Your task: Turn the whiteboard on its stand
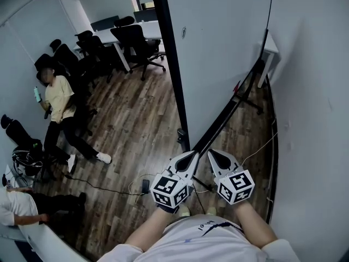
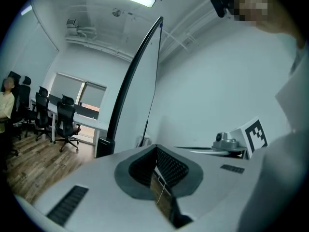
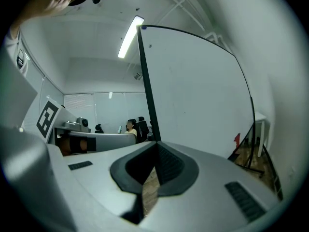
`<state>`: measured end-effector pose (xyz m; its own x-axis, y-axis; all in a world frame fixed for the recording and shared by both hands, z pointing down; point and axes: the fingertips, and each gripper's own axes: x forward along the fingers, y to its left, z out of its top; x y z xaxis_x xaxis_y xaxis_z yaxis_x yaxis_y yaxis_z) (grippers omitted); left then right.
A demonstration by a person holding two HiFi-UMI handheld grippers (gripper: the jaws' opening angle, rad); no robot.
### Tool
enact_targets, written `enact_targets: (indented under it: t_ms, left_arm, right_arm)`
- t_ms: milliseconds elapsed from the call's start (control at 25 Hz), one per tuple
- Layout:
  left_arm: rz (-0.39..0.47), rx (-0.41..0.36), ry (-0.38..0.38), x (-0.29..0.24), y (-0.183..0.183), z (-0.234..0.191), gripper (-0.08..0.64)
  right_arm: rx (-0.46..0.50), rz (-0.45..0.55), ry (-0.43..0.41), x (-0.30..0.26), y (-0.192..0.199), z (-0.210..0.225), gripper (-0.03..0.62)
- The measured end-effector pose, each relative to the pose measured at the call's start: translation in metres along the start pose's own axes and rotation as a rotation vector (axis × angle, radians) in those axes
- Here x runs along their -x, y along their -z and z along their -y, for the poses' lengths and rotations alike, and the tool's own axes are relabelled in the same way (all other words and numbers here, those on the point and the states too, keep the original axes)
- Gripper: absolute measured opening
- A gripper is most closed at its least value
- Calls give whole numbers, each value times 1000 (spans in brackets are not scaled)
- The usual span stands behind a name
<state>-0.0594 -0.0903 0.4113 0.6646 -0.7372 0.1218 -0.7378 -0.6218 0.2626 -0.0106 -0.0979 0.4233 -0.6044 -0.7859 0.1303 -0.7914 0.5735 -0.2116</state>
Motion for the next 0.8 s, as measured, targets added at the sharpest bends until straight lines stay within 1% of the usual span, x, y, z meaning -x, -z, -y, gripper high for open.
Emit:
enact_targets:
  t_ms: [120, 320, 800]
  left_arm:
    - [-1, -15, -11, -3, -3, 1, 12]
    - [10, -22, -13, -11, -9, 2, 12]
    - [-4, -21, -5, -19, -3, 4, 12]
  right_arm:
    - [-10, 2, -5, 0, -4, 1, 12]
    - [8, 6, -2, -2, -12, 6, 12]
    - [-3, -4, 7, -3, -4, 12, 12]
